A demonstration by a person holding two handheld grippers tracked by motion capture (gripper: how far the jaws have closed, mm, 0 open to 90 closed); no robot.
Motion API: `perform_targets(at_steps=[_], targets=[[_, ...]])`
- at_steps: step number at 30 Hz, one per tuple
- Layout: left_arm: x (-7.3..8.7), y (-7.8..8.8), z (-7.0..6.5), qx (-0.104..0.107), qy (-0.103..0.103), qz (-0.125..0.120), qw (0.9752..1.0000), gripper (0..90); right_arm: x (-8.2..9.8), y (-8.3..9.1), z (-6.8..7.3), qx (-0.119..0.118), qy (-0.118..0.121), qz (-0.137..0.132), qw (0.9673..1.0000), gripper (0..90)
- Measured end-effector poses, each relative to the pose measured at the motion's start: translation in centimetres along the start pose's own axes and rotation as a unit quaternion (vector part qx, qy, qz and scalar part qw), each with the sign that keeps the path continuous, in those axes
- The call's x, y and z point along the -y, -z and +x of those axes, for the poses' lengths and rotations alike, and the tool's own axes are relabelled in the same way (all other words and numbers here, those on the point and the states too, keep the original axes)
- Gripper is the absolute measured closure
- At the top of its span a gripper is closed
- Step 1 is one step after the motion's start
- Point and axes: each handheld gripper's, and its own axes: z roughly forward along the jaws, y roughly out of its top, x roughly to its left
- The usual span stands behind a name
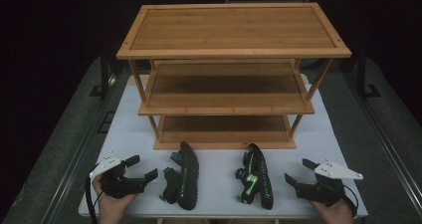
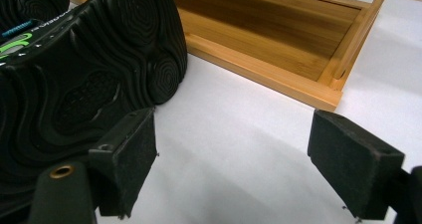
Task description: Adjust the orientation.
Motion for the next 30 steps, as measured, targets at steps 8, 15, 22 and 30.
perform_targets(at_steps=[8,15,22,30], targets=[[0.0,-0.1,-0.5,0.005,-0.005,0.003,1.0000,2.1,0.0,0.0,0.1,-0.004,0.002,-0.001,1.0000,18.7],[0.2,-0.2,-0.9,0.006,-0.006,0.012,0.9999,2.1,0.0,0.1,0.0,-0.002,0.000,-0.004,1.0000,18.7],[0.3,-0.5,-1.3,0.008,-0.020,0.031,0.9993,2.1,-0.1,0.1,0.2,-0.005,0.005,-0.003,1.0000,18.7],[0.3,-0.6,-1.3,0.003,-0.028,0.051,0.9983,14.4,-0.1,0.1,0.3,-0.006,0.006,-0.006,1.0000,18.8]])
